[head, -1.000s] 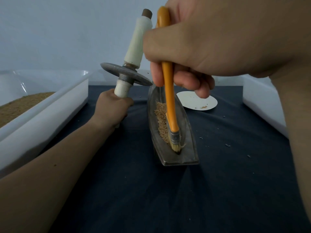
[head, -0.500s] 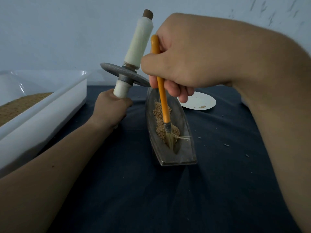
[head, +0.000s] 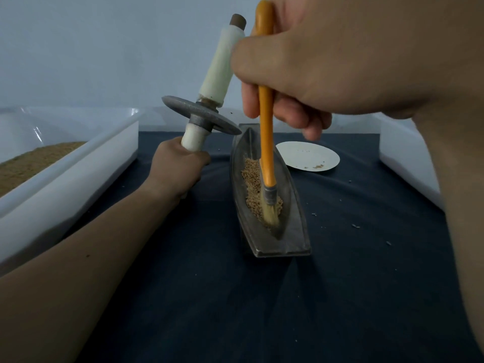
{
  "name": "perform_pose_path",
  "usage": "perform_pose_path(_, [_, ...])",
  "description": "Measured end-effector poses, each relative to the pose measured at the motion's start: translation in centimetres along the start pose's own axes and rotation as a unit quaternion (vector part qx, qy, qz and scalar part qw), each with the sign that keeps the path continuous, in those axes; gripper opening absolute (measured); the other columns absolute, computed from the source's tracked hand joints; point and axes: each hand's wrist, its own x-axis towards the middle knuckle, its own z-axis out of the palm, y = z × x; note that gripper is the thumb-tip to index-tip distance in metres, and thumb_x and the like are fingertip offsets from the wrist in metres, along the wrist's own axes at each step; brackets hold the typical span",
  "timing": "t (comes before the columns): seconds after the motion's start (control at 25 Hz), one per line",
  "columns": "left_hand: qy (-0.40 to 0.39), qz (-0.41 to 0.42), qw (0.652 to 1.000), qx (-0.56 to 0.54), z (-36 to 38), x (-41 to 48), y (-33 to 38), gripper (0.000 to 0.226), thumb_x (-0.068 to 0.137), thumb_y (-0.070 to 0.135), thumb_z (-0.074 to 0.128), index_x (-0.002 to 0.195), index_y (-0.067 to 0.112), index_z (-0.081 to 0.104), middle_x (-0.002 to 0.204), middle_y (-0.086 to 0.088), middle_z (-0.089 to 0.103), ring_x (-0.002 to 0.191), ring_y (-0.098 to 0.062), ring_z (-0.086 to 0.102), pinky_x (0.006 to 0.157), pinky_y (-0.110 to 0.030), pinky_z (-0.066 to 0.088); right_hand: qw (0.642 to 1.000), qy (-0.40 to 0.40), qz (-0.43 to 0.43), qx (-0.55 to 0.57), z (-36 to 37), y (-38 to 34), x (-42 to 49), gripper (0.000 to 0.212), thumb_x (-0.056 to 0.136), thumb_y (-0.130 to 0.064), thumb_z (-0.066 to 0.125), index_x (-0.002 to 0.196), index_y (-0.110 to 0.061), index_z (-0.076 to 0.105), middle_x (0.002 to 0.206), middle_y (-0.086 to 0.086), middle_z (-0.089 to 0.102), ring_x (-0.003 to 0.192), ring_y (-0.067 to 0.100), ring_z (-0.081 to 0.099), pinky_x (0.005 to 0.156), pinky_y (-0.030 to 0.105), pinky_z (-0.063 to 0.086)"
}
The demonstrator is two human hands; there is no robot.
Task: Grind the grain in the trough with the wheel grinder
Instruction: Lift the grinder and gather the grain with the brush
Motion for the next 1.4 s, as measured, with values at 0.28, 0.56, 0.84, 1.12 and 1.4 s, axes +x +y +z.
perform_pose_path(0.28, [0.001,0.005,1.0,0.006,0.1,-0.1,0.1,0.014,0.075,0.018,0.071,0.082,0.016,0.058,0.065,-0.007,0.058,0.048,-0.014,0.053,0.048,-0.03,0.046,0.999,0.014,0.009,-0.045,1.4,0.9,0.7,0.035,0.097,-0.026,0.051,0.077,-0.006,0.071,0.048,0.005,0.061,0.041,0.02,0.06,0.043,0.025,0.049])
perform_pose_path(0.56, [-0.004,0.012,1.0,0.014,0.1,0.0,0.0,0.015,0.076,0.019,0.071,0.084,0.016,0.06,0.066,-0.006,0.059,0.05,-0.014,0.055,0.051,-0.032,0.048,0.996,0.076,0.033,-0.039,1.1,2.4,1.2,0.033,0.097,-0.027,0.049,0.077,-0.01,0.069,0.048,0.001,0.061,0.043,0.016,0.062,0.044,0.021,0.05])
perform_pose_path(0.84, [-0.005,0.011,1.0,0.014,0.1,-0.1,0.0,0.016,0.076,0.019,0.072,0.088,0.017,0.061,0.07,-0.007,0.061,0.052,-0.014,0.056,0.05,-0.031,0.05,0.997,0.069,-0.023,-0.002,0.3,1.7,0.7,0.036,0.097,-0.026,0.049,0.07,-0.008,0.067,0.041,-0.004,0.049,0.036,0.012,0.044,0.037,0.023,0.041])
perform_pose_path(1.12, [-0.003,0.011,1.0,0.02,0.2,0.1,-0.1,0.017,0.074,0.018,0.071,0.085,0.011,0.059,0.064,-0.007,0.058,0.051,-0.016,0.054,0.051,-0.033,0.047,0.998,0.055,0.035,-0.018,1.7,3.1,1.8,0.033,0.097,-0.027,0.049,0.079,-0.007,0.069,0.04,-0.005,0.053,0.039,0.015,0.053,0.044,0.025,0.048])
perform_pose_path(1.4, [-0.006,0.014,1.0,0.023,0.2,0.1,-0.2,0.019,0.071,0.021,0.071,0.084,0.012,0.06,0.062,-0.008,0.057,0.051,-0.018,0.054,0.051,-0.035,0.047,0.991,0.132,0.029,-0.003,1.4,4.4,2.3,0.03,0.098,-0.026,0.048,0.08,-0.009,0.065,0.039,-0.014,0.053,0.039,0.012,0.052,0.047,0.024,0.048])
